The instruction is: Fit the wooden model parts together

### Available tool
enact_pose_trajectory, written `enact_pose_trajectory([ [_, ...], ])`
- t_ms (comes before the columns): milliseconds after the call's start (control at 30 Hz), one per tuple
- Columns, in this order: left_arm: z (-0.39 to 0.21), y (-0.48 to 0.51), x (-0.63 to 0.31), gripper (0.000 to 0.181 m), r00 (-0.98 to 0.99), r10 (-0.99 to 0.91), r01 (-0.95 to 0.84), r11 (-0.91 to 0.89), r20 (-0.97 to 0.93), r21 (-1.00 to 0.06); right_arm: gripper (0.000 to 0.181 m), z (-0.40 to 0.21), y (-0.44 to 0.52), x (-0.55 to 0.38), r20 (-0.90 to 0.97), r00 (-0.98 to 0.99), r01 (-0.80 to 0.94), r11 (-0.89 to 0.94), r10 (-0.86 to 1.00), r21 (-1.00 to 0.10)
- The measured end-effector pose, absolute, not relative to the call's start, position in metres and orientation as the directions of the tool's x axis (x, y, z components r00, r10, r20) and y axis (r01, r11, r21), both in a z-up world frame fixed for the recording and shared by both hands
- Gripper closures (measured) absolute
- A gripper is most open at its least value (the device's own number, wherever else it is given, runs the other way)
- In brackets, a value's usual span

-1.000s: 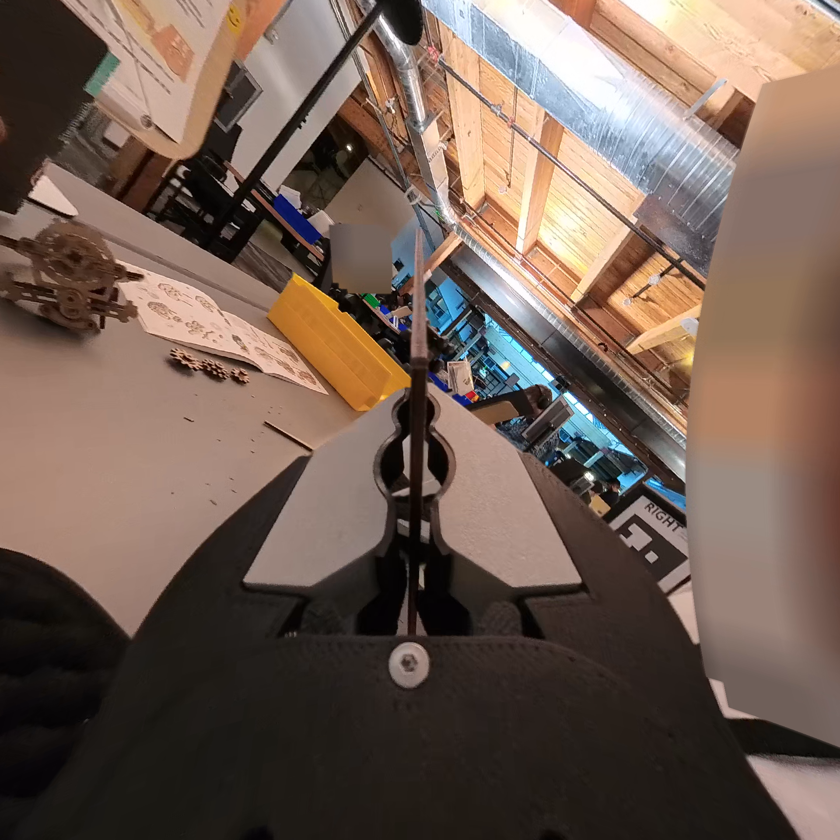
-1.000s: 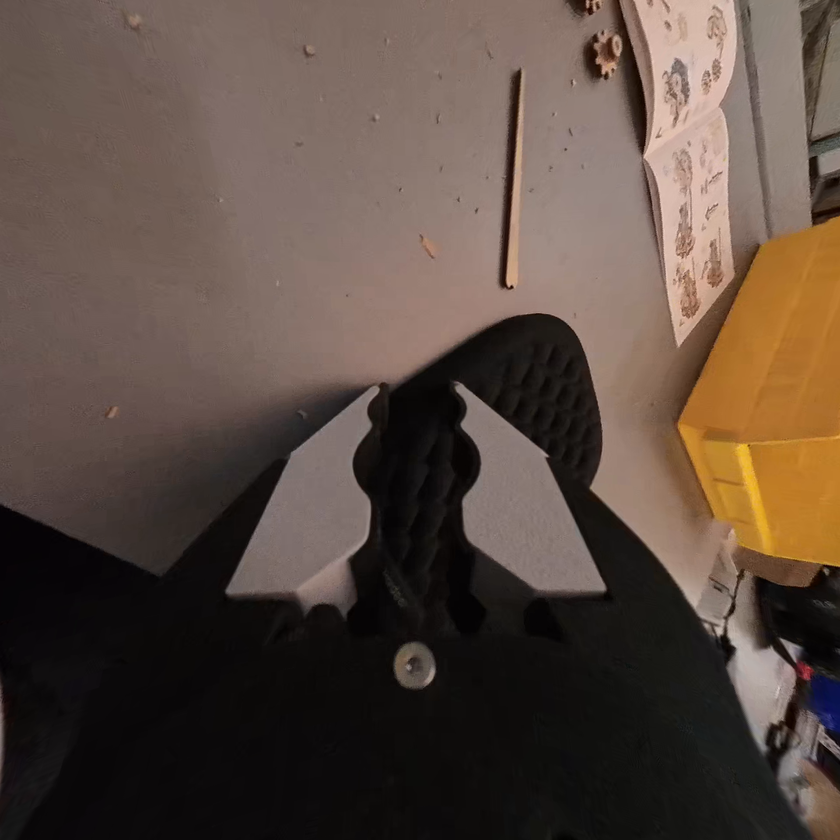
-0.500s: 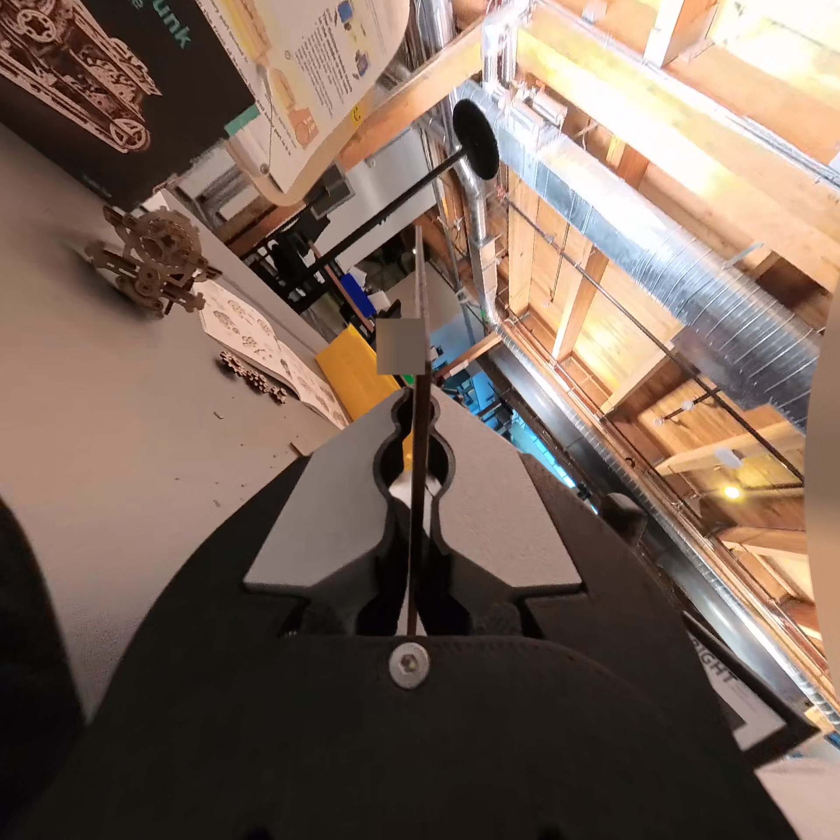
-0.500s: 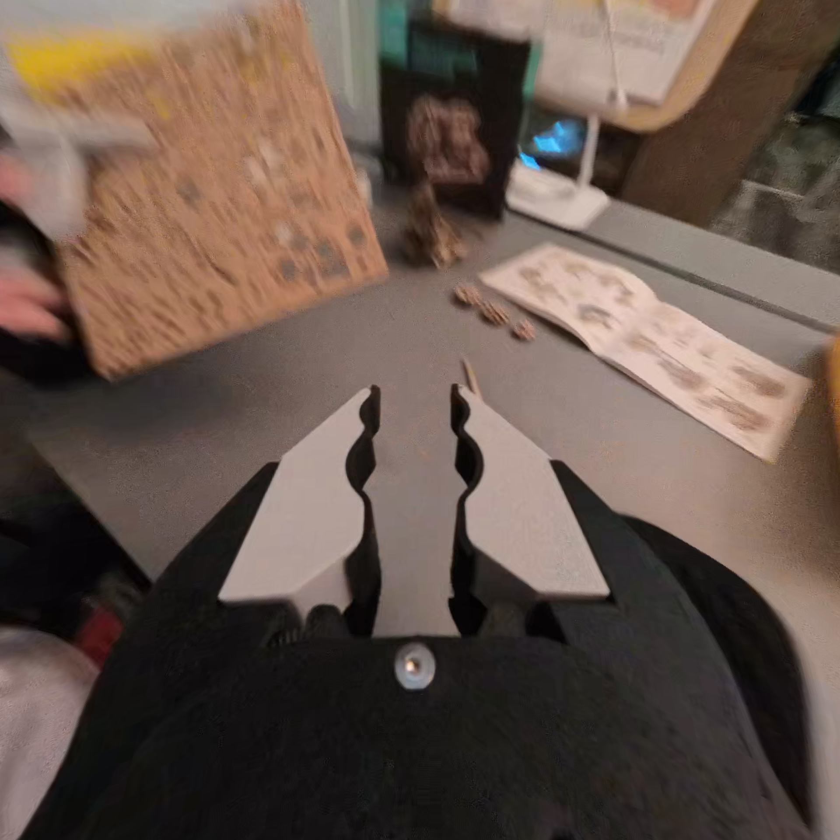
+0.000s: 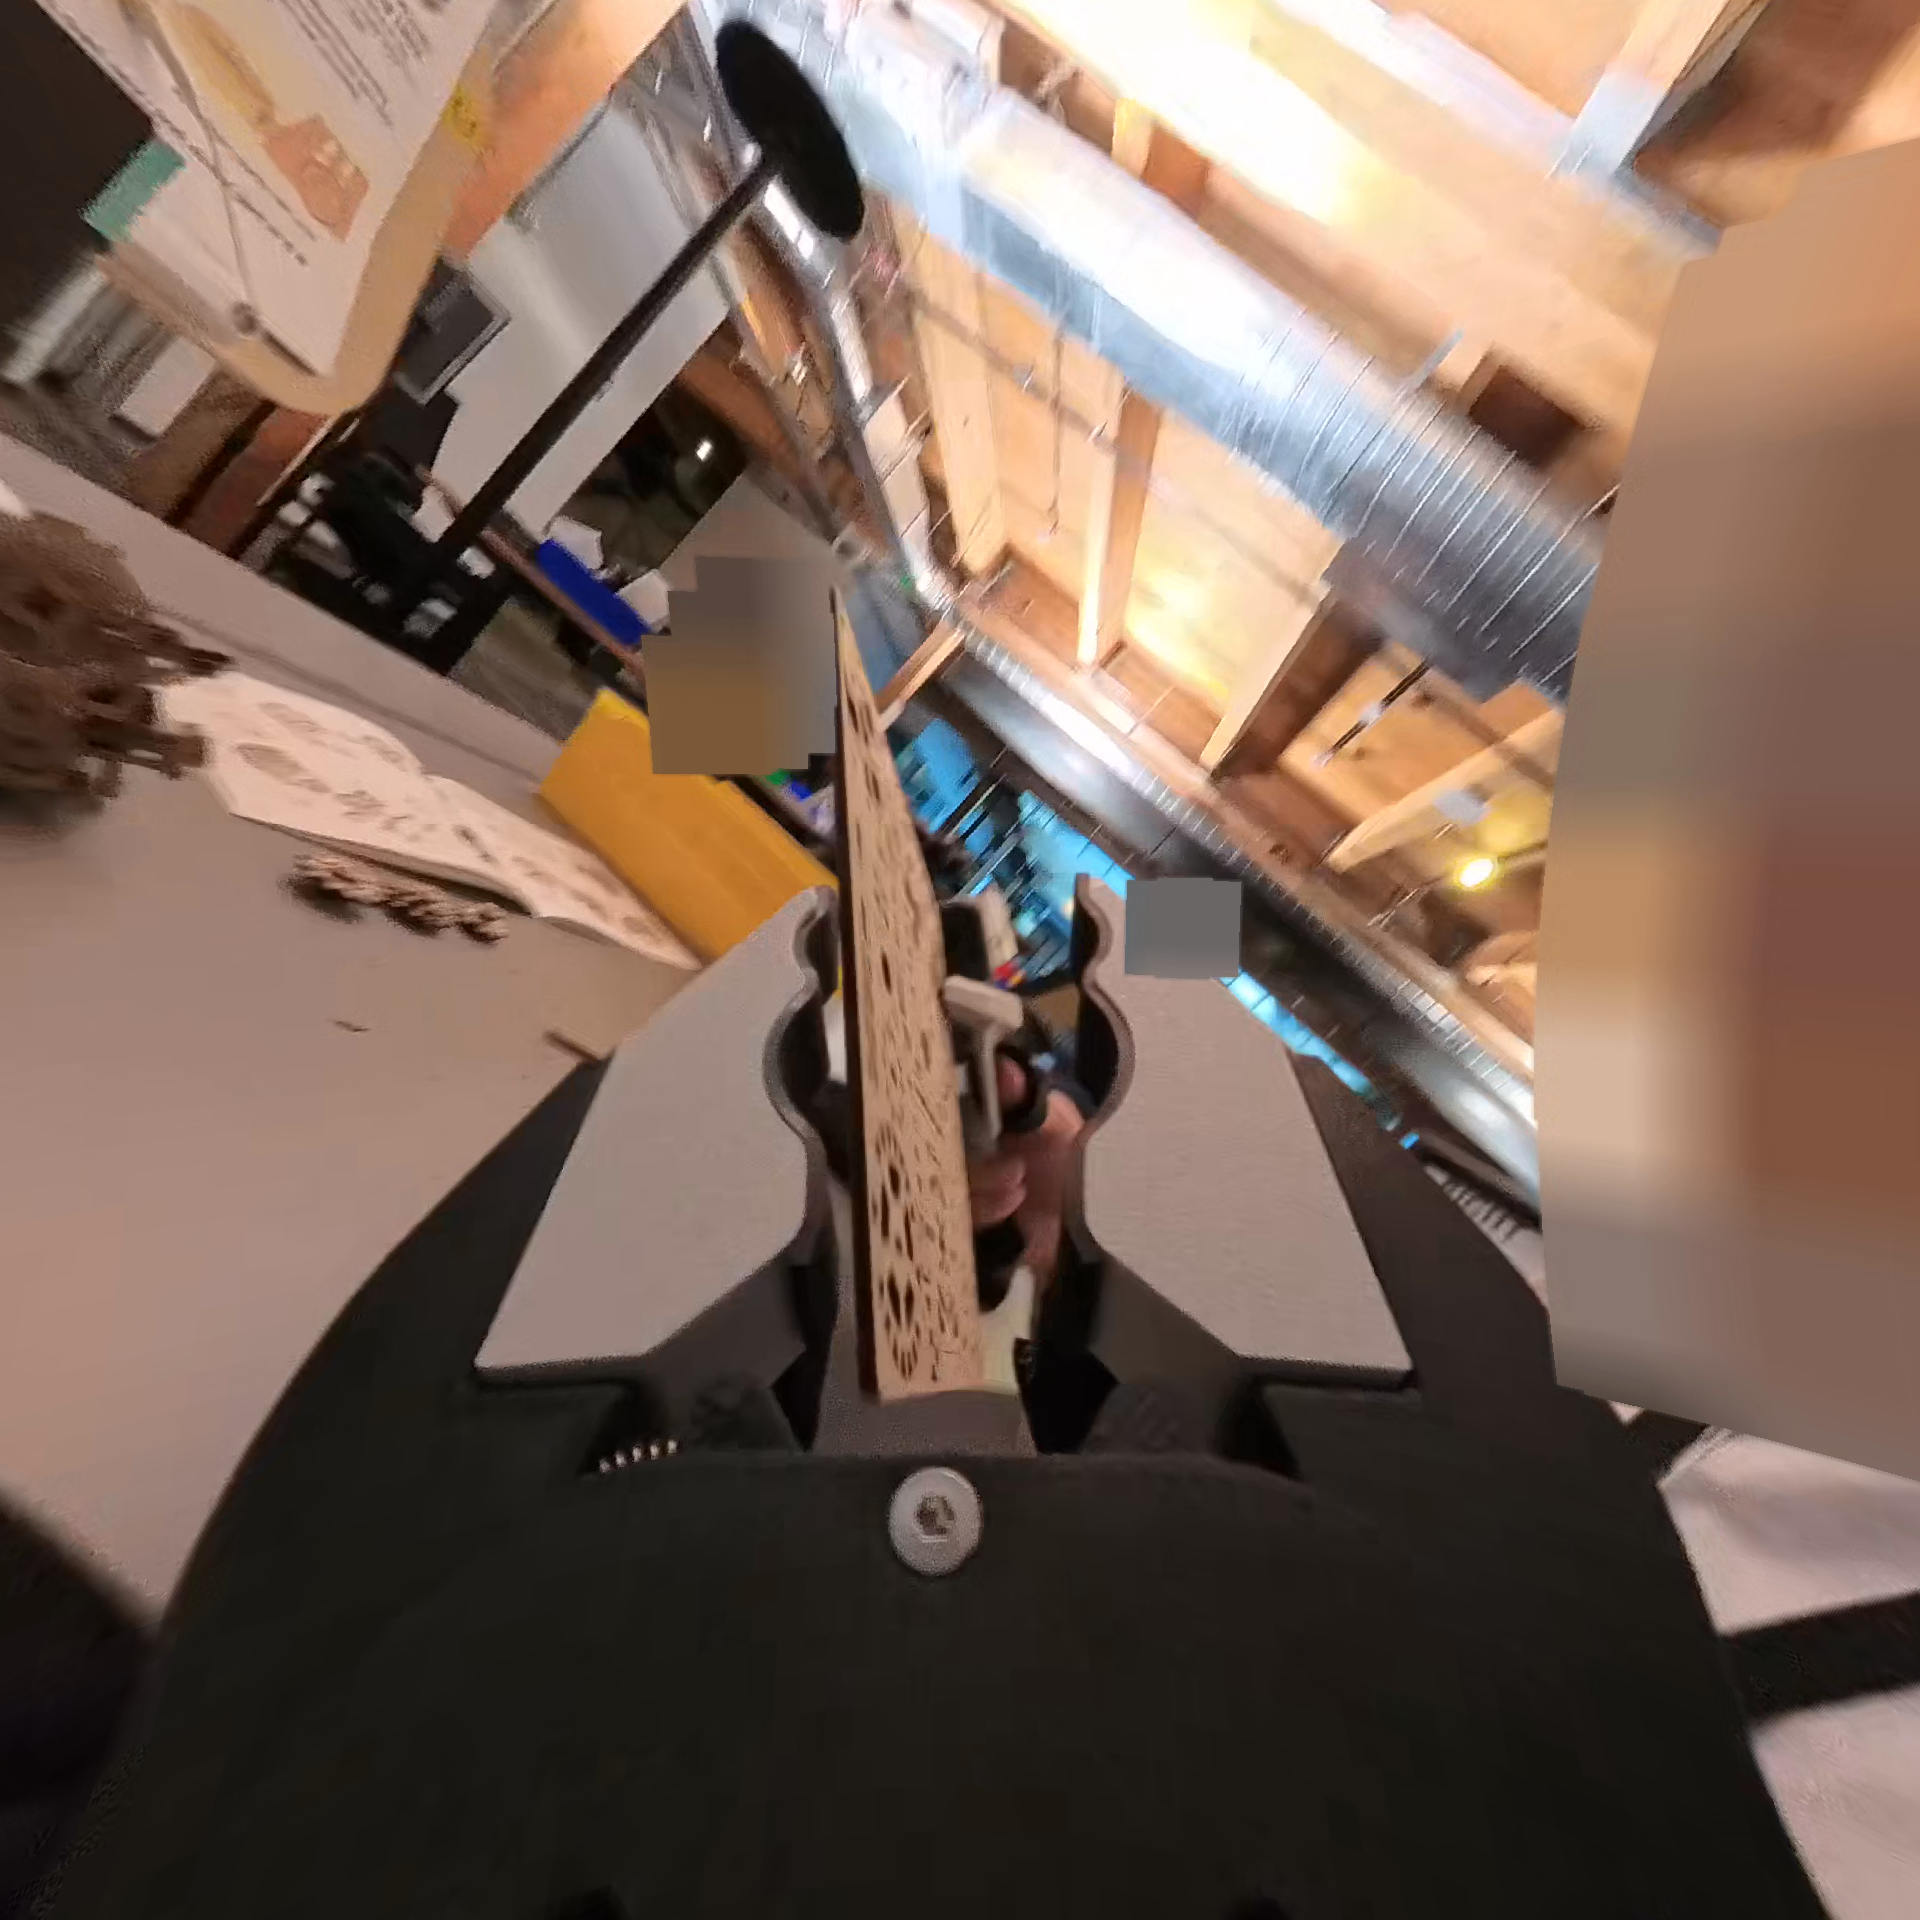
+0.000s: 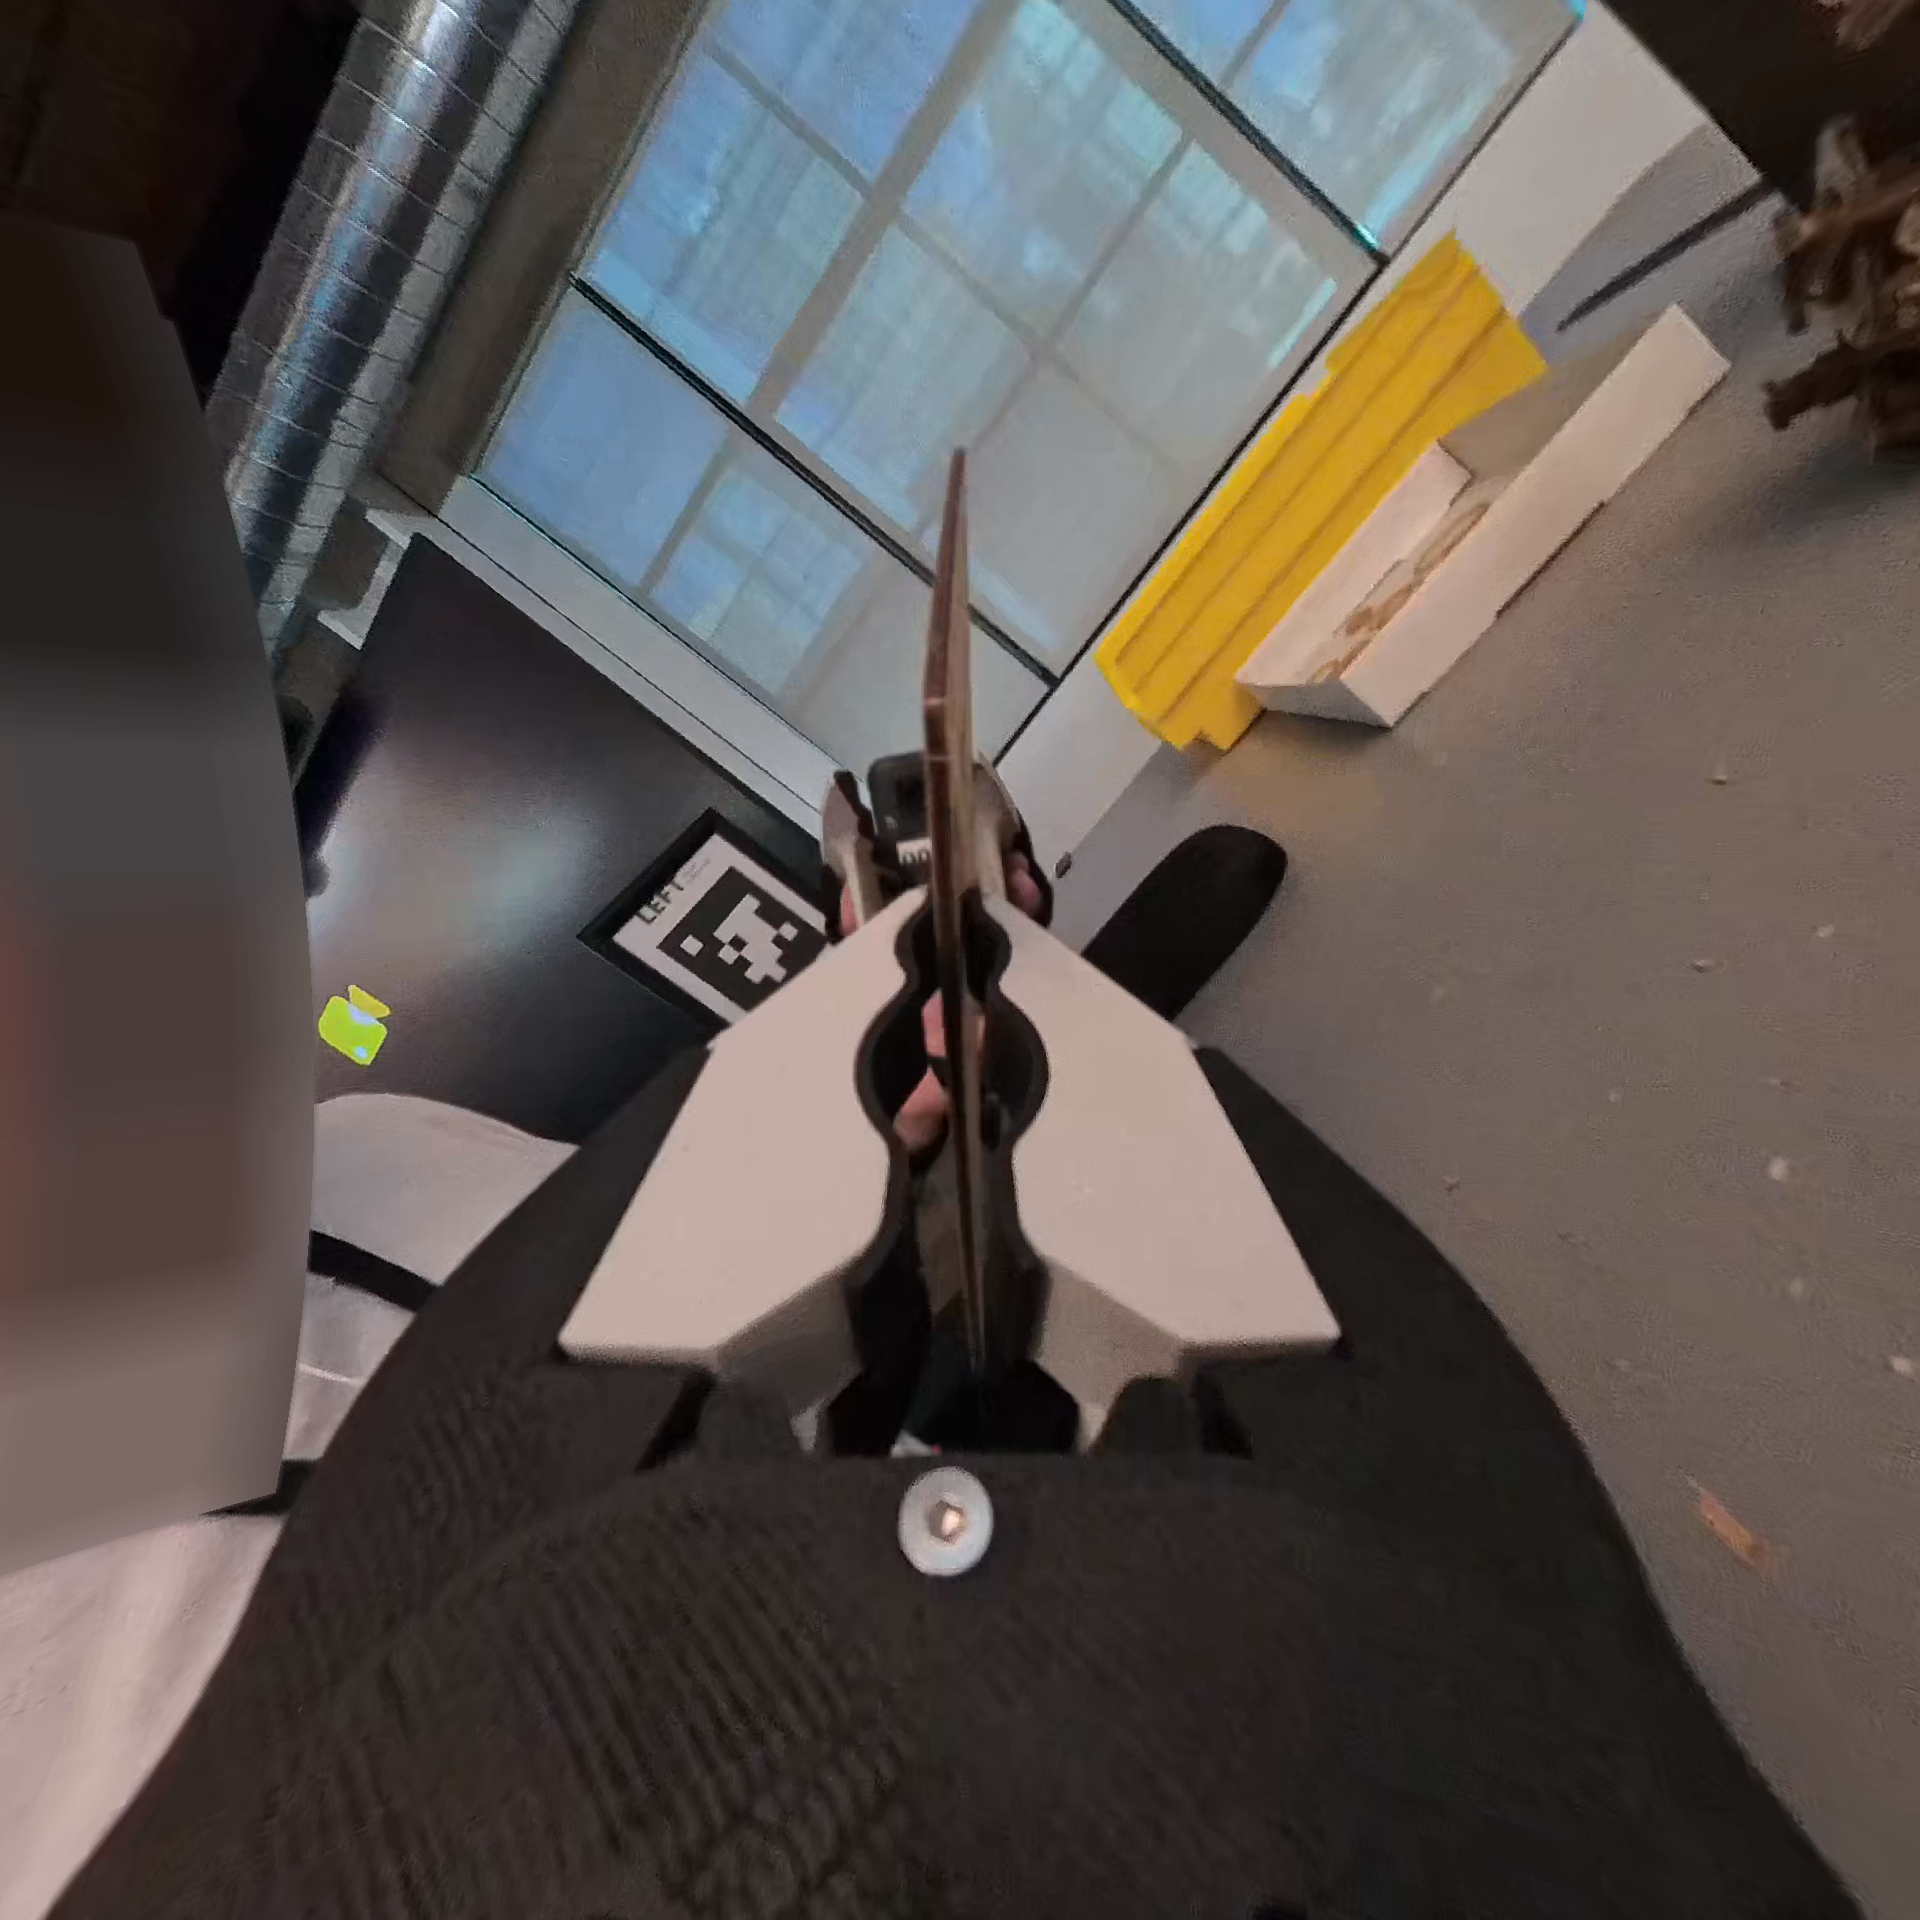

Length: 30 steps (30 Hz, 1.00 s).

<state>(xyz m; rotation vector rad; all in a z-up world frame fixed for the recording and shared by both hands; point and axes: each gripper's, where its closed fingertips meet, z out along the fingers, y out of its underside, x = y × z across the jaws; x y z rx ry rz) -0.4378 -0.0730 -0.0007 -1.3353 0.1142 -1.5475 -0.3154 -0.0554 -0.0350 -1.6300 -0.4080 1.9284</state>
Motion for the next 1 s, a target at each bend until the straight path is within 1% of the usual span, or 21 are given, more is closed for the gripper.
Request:
enact_pose_trajectory([
  [67,-0.005,-0.063,-0.447,0.139,0.244,-0.718,0.511,-0.476,0.651,-0.716,0.18,-0.044,-0.046,-0.311,-0.808,-0.028,-0.157,-0.801,0.588,-0.577],
  [167,-0.011,-0.046,-0.444,0.141,0.327,-0.734,0.313,-0.51,0.595,-0.801,0.18,-0.058,-0.037,-0.308,-0.787,0.047,-0.029,-0.786,0.616,-0.617],
  [233,-0.018,-0.031,-0.436,0.139,0.379,-0.739,0.185,-0.53,0.558,-0.828,0.18,-0.062,-0.027,-0.307,-0.764,0.071,0.013,-0.766,0.642,-0.642],
  [300,-0.026,-0.012,-0.428,0.139,0.416,-0.755,0.095,-0.518,0.507,-0.85,0.18,-0.061,-0.019,-0.307,-0.749,0.056,0.032,-0.751,0.661,-0.66],
  [367,-0.033,0.006,-0.421,0.137,0.421,-0.761,0.047,-0.526,0.494,-0.849,0.18,-0.059,-0.012,-0.308,-0.73,0.036,0.049,-0.731,0.683,-0.681],
  [500,-0.054,0.019,-0.401,0.137,0.324,-0.758,-0.061,-0.615,0.567,-0.786,0.179,-0.06,0.002,-0.309,-0.683,0.011,0.058,-0.682,0.73,-0.729],
  [600,-0.062,0.02,-0.386,0.145,0.222,-0.76,-0.099,-0.641,0.611,-0.761,0.18,-0.061,0.01,-0.309,-0.661,-0.029,0.051,-0.659,0.75,-0.75],
  [633,-0.061,0.019,-0.381,0.159,0.165,-0.762,-0.097,-0.645,0.626,-0.758,0.18,-0.064,0.013,-0.309,-0.651,-0.022,0.055,-0.649,0.759,-0.759],
  [667,-0.056,0.015,-0.377,0.179,0.085,-0.756,-0.093,-0.654,0.649,-0.75,0.179,-0.069,0.016,-0.31,-0.64,-0.008,0.065,-0.639,0.768,-0.767],
  [700,-0.055,0.018,-0.376,0.18,0.051,-0.732,-0.081,-0.682,0.68,-0.727,0.179,-0.068,0.02,-0.309,-0.634,-0.004,0.057,-0.633,0.773,-0.772],
  [733,-0.058,0.022,-0.376,0.18,0.058,-0.708,-0.087,-0.706,0.703,-0.703,0.174,-0.068,0.025,-0.306,-0.627,0.005,0.054,-0.627,0.779,-0.777],
  [767,-0.063,0.024,-0.376,0.18,0.065,-0.699,-0.105,-0.715,0.712,-0.691,0.16,-0.069,0.029,-0.302,-0.607,0.031,0.056,-0.608,0.794,-0.792],
  [800,-0.067,0.024,-0.377,0.18,0.071,-0.704,-0.121,-0.709,0.706,-0.695,0.15,-0.068,0.034,-0.295,-0.571,0.069,0.06,-0.575,0.818,-0.816],
  [900,-0.074,0.02,-0.38,0.18,0.079,-0.717,-0.135,-0.696,0.692,-0.706,0.14,-0.072,0.043,-0.266,-0.407,0.225,0.134,-0.442,0.885,-0.887],
  [933,-0.077,0.021,-0.382,0.18,0.091,-0.721,-0.126,-0.692,0.687,-0.71,0.137,-0.079,0.046,-0.254,-0.36,0.298,0.18,-0.423,0.884,-0.888],
  [1000,-0.085,0.027,-0.385,0.177,0.146,-0.726,-0.113,-0.687,0.672,-0.718,0.132,-0.099,0.044,-0.235,-0.268,0.399,0.321,-0.408,0.877,-0.855],
])
